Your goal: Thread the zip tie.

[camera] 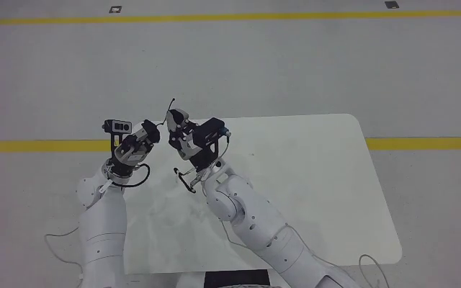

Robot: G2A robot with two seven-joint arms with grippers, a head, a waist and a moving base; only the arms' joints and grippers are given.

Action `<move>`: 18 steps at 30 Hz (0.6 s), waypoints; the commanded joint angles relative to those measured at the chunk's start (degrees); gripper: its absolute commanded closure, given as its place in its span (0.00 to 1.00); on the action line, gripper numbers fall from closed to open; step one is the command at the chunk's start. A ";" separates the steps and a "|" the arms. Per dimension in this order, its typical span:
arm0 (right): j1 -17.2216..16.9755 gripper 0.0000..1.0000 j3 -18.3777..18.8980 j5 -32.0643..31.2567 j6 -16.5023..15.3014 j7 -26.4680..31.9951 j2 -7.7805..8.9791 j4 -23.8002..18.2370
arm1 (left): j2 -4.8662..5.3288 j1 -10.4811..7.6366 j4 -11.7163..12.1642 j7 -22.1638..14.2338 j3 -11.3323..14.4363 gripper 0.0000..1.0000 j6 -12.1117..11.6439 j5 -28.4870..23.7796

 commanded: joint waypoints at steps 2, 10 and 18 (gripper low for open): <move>-0.15 1.00 0.32 1.92 -0.33 0.35 -0.11 0.11 | 0.00 0.00 0.00 0.00 0.00 1.00 0.00 0.00; -0.48 1.00 0.88 7.38 -0.14 2.91 -0.54 0.55 | 0.00 0.00 0.00 0.00 0.00 1.00 0.00 0.00; -0.79 1.00 1.20 9.69 -1.21 2.97 -0.73 0.33 | 0.00 0.00 0.00 0.00 0.00 1.00 0.00 0.00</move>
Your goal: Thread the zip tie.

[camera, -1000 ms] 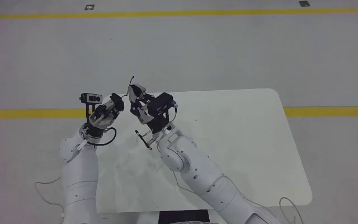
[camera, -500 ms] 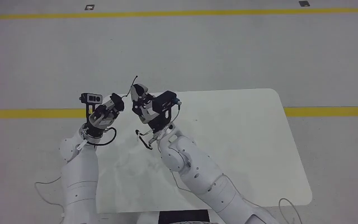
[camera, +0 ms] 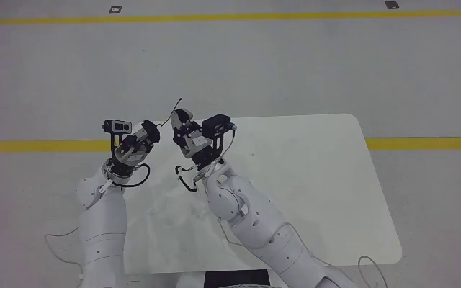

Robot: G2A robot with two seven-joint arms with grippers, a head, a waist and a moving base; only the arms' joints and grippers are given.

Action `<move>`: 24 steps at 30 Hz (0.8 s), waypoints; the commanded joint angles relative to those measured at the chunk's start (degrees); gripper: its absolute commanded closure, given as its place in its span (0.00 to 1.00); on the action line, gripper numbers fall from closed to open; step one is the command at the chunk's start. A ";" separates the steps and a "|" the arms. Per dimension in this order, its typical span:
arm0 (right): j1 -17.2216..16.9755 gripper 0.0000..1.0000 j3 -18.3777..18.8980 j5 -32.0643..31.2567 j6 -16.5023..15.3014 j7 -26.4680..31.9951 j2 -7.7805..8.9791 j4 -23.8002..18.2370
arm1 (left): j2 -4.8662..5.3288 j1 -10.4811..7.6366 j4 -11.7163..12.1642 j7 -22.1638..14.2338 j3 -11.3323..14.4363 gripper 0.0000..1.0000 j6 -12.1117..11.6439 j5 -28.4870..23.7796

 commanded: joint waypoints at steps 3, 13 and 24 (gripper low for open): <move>-0.14 1.00 0.01 0.47 -2.35 -1.30 0.00 -0.11 | 0.00 0.00 0.00 0.00 0.00 1.00 0.00 0.00; -0.01 1.00 -0.21 0.07 -3.70 -0.33 0.00 0.48 | 0.00 0.00 0.00 0.00 0.00 1.00 0.00 0.00; -0.11 1.00 0.09 0.65 -4.33 -0.84 -0.07 0.57 | 0.00 0.00 0.00 0.00 0.00 1.00 0.00 0.00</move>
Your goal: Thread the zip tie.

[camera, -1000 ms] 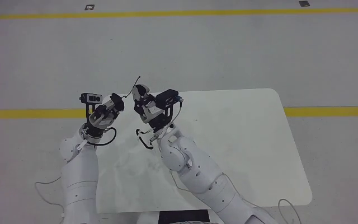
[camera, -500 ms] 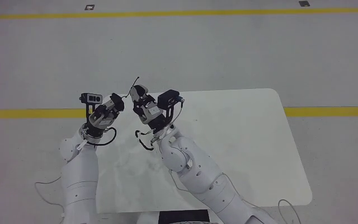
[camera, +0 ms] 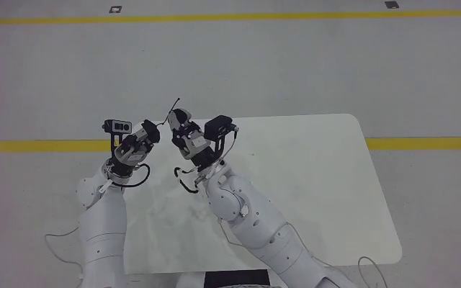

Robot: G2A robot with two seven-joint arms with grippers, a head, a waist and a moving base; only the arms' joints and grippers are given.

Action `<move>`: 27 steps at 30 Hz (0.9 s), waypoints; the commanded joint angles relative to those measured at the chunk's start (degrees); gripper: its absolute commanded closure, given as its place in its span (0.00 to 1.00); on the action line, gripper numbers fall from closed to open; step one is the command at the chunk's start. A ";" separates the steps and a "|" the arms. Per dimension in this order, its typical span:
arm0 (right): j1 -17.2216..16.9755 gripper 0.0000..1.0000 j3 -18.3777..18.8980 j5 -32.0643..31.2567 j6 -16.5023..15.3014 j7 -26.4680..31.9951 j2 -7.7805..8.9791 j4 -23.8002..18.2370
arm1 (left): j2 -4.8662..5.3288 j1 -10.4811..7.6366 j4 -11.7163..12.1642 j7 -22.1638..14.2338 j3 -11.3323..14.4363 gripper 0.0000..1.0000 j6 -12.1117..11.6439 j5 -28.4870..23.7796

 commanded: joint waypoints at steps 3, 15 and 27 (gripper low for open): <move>0.11 1.00 -0.38 0.07 0.27 1.23 -0.09 0.71 | 0.00 0.00 0.00 0.00 0.00 1.00 0.00 0.00; 0.44 1.00 -0.61 -0.08 -0.25 -0.14 -0.31 0.95 | 0.00 0.00 0.00 0.00 0.00 1.00 0.00 0.00; 0.62 1.00 -1.22 -2.58 -1.23 -0.66 -0.31 1.87 | 0.00 0.00 0.00 0.00 0.00 1.00 0.00 0.00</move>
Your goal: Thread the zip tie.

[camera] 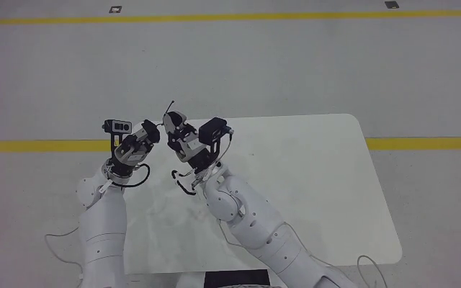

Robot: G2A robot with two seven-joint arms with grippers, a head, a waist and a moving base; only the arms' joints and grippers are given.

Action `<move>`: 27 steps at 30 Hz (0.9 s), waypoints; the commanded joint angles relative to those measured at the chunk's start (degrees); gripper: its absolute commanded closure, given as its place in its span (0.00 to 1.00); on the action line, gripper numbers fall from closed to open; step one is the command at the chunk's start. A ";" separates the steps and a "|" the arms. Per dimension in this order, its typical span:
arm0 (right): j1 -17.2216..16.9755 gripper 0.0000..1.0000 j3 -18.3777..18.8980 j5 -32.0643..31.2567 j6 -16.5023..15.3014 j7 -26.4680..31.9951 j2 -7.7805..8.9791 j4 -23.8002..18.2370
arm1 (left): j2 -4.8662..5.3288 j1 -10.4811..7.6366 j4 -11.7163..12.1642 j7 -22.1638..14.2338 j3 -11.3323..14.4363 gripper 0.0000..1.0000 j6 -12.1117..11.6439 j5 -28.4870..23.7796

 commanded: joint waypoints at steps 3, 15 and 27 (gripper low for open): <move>0.16 1.00 -0.35 0.75 0.17 2.61 -0.10 1.14 | 0.00 0.00 0.00 0.00 0.00 1.00 0.00 0.00; -0.01 1.00 0.13 0.97 1.36 1.06 -0.26 1.23 | 0.00 0.00 0.00 0.00 0.00 1.00 0.00 0.00; -0.40 1.00 0.36 -0.90 0.97 1.92 0.00 0.90 | 0.00 0.00 0.00 0.00 0.00 1.00 0.00 0.00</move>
